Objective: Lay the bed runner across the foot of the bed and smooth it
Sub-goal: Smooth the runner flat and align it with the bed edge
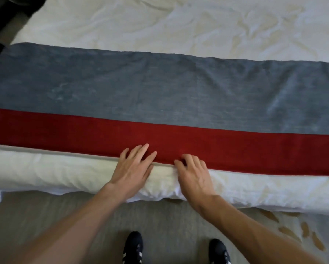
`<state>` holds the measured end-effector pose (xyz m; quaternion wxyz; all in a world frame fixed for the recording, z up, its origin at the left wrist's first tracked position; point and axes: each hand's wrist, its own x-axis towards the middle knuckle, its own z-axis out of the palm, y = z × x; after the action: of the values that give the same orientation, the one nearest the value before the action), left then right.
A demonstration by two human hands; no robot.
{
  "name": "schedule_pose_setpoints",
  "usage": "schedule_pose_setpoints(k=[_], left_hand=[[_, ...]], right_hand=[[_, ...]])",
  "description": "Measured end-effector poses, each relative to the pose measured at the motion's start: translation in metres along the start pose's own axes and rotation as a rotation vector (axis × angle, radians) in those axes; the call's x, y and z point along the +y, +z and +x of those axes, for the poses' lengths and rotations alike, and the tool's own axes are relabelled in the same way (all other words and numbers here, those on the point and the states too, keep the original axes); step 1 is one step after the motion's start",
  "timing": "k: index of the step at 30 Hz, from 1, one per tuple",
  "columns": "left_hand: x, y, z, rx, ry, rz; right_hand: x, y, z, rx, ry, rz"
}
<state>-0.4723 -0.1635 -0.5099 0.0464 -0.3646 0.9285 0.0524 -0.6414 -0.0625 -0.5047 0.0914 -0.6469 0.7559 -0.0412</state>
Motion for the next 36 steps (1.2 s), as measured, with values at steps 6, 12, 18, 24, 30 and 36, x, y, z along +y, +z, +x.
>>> schedule_pose_setpoints(k=[6, 12, 18, 24, 30, 36], left_hand=[[-0.058, 0.003, -0.012, 0.016, 0.045, -0.044], [-0.057, 0.012, -0.017, 0.178, 0.081, -0.07], [-0.062, 0.015, -0.036, 0.238, 0.198, -0.12], [-0.106, 0.005, -0.058, -0.02, -0.055, 0.051], [-0.11, 0.021, -0.081, -0.11, -0.015, 0.08], [-0.142, 0.003, -0.061, 0.056, -0.111, -0.022]], right_hand=[[-0.045, 0.003, 0.021, 0.062, 0.025, -0.023], [-0.053, 0.015, 0.012, 0.1, 0.012, -0.053], [-0.073, 0.018, 0.005, 0.032, 0.039, -0.031], [-0.103, 0.018, 0.029, -0.078, -0.161, 0.067], [-0.109, 0.041, 0.022, -0.208, -0.195, -0.016], [-0.131, 0.031, 0.047, -0.133, -0.228, 0.031]])
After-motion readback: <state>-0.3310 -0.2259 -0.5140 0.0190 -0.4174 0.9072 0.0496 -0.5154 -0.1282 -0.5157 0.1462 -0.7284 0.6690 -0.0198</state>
